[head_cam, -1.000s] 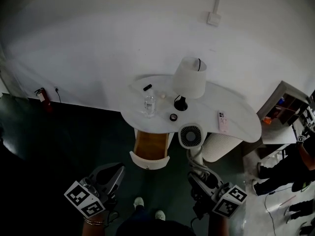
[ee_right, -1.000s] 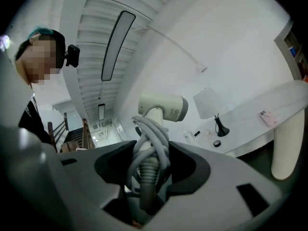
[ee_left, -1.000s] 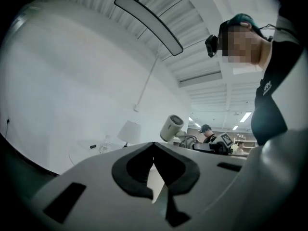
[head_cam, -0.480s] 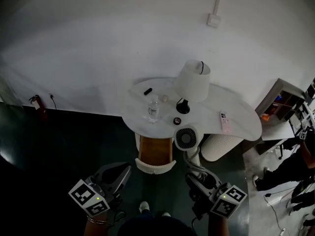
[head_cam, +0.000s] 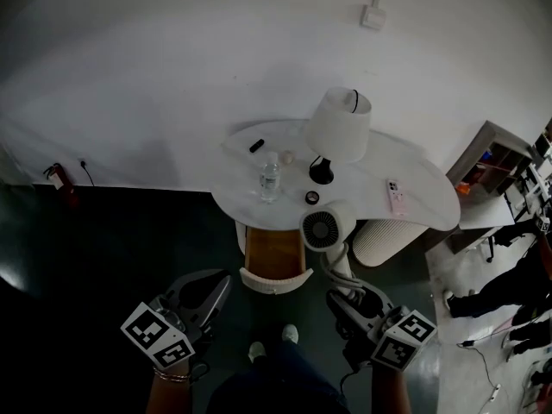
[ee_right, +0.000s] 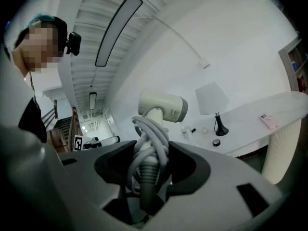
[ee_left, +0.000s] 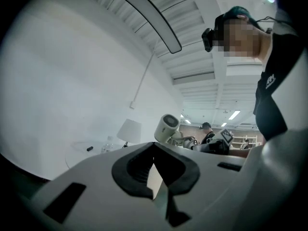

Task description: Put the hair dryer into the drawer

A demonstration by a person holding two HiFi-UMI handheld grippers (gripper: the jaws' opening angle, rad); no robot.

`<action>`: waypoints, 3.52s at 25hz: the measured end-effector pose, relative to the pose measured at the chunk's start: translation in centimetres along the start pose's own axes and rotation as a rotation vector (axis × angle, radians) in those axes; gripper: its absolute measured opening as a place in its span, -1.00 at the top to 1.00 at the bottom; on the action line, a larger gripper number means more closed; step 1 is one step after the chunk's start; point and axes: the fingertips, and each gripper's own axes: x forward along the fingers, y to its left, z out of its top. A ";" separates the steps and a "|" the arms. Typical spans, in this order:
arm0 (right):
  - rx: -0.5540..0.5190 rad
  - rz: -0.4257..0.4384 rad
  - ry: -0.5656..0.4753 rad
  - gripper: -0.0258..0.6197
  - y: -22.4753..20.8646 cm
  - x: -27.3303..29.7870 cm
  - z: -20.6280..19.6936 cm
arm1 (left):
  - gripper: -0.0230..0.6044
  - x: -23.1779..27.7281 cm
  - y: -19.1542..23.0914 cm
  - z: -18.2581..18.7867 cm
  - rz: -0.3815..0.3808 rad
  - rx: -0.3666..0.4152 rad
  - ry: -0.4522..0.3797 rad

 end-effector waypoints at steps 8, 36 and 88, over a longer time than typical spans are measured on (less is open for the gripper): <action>-0.054 0.021 0.199 0.25 -1.4 1.7 -4.7 | 0.90 1.4 1.1 -3.3 -0.016 -0.053 0.065; -0.156 0.239 0.820 0.25 -11.7 8.0 -14.0 | 0.90 10.8 3.1 -12.3 -0.077 -0.274 0.286; 0.172 -0.211 1.142 0.25 -17.3 19.0 -23.9 | 0.90 15.3 15.9 -24.8 -0.260 -0.274 0.798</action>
